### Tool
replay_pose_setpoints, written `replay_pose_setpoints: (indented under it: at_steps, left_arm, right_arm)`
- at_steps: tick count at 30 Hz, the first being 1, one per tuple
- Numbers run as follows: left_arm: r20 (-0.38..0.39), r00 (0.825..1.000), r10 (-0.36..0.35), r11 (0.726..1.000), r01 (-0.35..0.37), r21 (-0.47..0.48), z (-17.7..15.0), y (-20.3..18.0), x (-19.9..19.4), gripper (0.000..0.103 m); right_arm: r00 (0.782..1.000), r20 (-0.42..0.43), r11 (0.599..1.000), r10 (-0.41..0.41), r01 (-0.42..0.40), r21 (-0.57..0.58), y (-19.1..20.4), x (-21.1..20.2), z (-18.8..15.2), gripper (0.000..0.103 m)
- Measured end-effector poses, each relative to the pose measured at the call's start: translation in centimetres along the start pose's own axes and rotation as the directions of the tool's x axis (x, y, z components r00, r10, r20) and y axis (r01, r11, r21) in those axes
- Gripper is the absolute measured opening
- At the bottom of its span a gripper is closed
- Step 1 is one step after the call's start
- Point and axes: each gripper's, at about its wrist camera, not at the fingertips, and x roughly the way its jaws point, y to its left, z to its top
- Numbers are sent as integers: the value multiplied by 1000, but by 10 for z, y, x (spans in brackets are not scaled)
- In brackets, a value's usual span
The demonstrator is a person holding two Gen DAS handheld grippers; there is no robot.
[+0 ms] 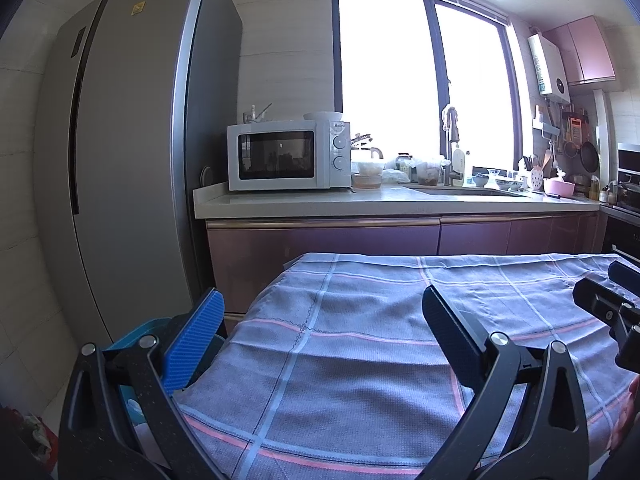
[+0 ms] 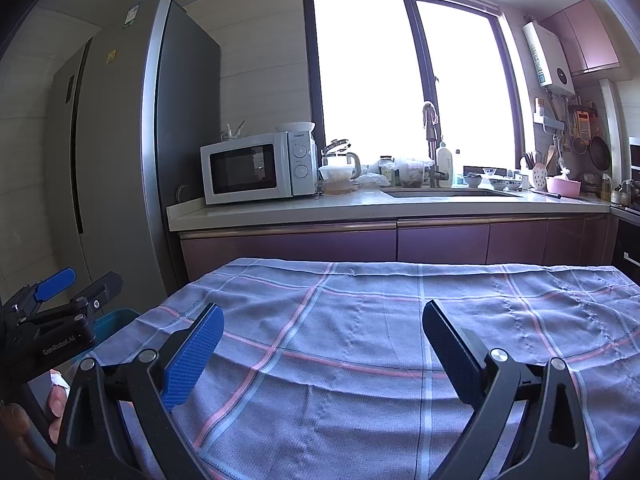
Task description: Collect trash
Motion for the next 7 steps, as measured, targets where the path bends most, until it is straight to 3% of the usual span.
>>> replay_pose_setpoints:
  at_steps: [4, 7]
  left_arm:
    - [-103, 994, -45, 999, 43, -15, -1, -2, 24, 97]
    - [-197, 977, -87, 996, 83, -28, 0, -5, 53, 97]
  right_arm:
    - [1000, -16, 1000, -15, 15, 17, -11, 3, 0, 96]
    - [999, -46, 999, -19, 20, 27, -23, 9, 1, 96]
